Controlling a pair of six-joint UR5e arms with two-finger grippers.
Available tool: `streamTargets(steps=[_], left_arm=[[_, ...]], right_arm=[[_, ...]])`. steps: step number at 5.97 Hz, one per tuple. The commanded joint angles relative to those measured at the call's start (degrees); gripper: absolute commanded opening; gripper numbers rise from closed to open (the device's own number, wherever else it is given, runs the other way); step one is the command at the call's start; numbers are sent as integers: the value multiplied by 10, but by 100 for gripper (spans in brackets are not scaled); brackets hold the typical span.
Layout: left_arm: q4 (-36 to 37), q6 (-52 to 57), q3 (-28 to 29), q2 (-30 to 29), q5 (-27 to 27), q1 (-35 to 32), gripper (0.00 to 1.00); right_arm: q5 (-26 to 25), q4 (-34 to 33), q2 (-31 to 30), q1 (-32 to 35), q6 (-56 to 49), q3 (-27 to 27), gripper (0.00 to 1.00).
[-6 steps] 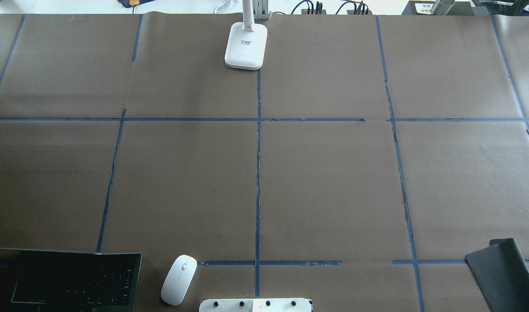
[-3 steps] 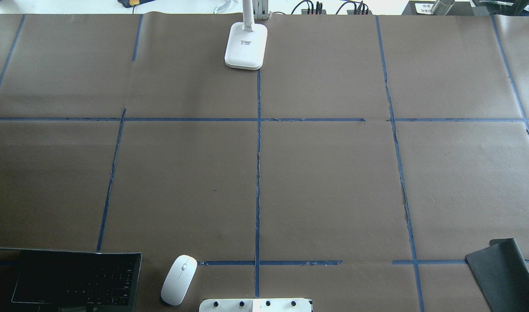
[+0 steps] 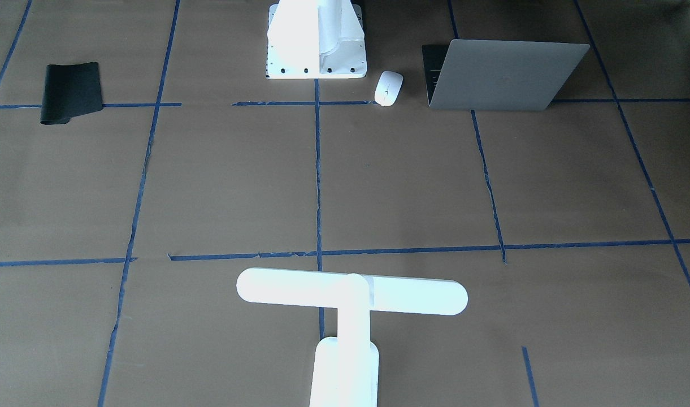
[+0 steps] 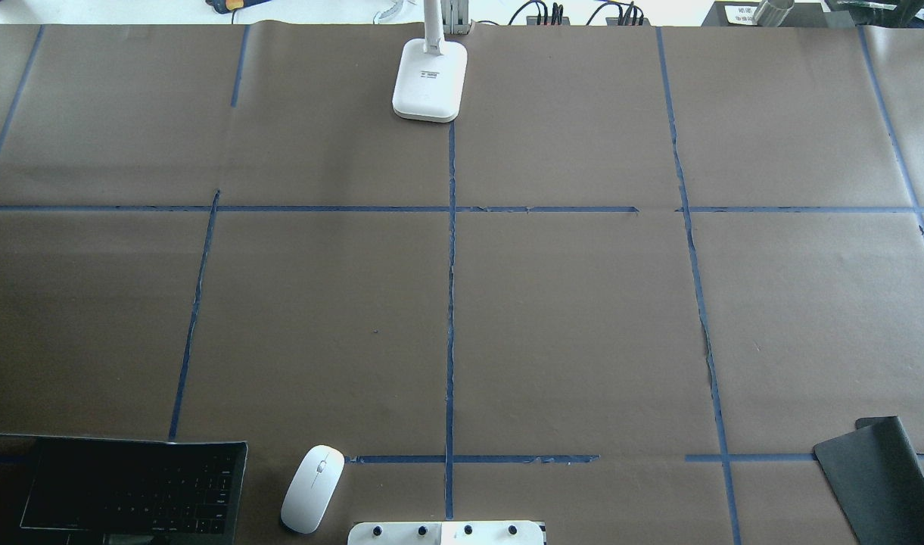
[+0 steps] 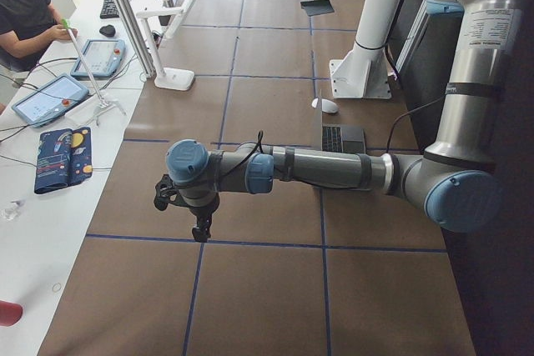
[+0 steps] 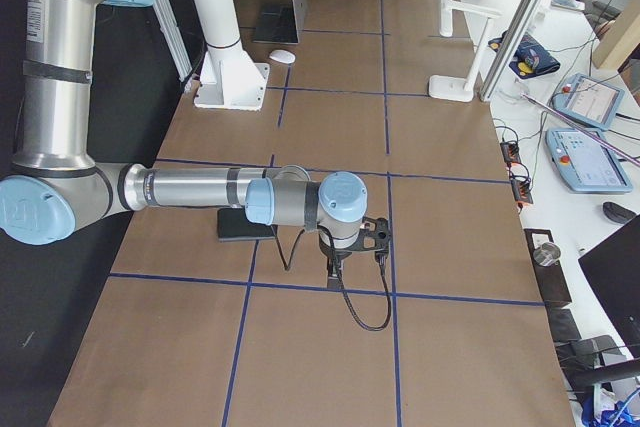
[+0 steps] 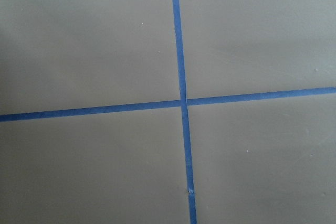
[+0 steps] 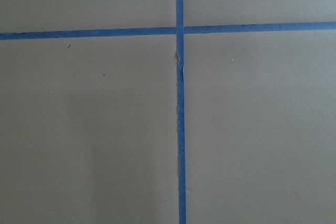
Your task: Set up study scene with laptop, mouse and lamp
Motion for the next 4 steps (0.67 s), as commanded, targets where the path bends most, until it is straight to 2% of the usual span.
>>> streamTargets(steps=[1,2,4], left_arm=[[5,-116,-118,57,0,3,100],[40,-188,-201,87,0,26,100],[54,-394,-344,140,1,104,100]], right_arm=[[2,0,-1,0,1,19,100],[1,0,-2,0,1,24,100],[-5,0,-2,0,1,26,100]])
